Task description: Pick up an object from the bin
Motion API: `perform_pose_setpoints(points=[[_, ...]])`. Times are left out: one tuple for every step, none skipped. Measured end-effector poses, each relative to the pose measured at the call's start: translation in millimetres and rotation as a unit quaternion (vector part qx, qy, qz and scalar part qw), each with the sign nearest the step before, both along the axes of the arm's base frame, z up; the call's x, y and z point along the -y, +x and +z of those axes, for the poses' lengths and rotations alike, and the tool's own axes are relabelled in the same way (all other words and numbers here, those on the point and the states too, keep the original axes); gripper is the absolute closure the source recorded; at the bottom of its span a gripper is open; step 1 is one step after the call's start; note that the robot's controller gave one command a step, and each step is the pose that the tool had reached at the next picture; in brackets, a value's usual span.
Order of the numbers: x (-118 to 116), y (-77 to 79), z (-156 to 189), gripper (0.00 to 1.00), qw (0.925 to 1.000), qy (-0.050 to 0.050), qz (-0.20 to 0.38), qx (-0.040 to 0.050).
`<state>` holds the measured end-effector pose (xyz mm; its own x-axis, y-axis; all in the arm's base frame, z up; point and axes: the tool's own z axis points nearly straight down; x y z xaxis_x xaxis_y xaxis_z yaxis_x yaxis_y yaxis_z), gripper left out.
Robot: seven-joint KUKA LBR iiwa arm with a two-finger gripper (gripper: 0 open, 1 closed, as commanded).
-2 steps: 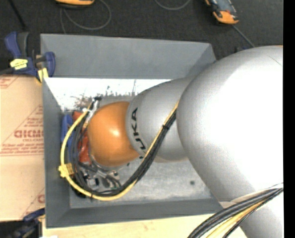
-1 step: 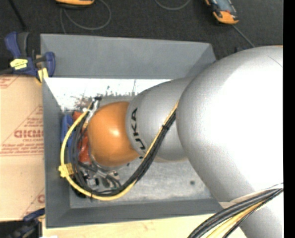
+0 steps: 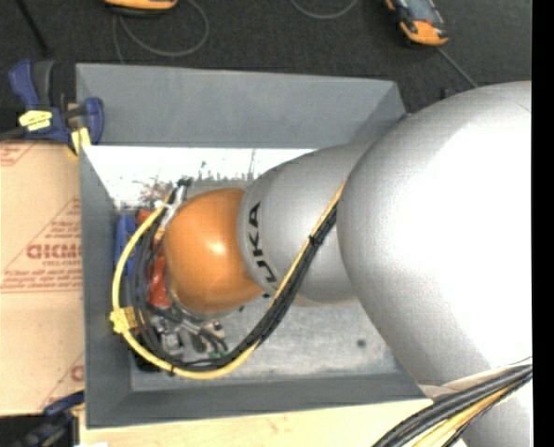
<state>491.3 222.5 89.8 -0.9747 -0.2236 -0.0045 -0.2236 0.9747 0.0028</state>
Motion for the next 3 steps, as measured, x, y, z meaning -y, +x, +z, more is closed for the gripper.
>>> perform_pose_setpoints(points=[[-4.4,3.4,0.5,1.00,1.0000,0.000,-0.007,0.0003],[-5.8,47.5,10.4,1.00,0.9999,-0.003,-0.011,-0.0051],[-4.2,38.9,53.5,1.00,0.9999,-0.003,-0.015,-0.0036]])
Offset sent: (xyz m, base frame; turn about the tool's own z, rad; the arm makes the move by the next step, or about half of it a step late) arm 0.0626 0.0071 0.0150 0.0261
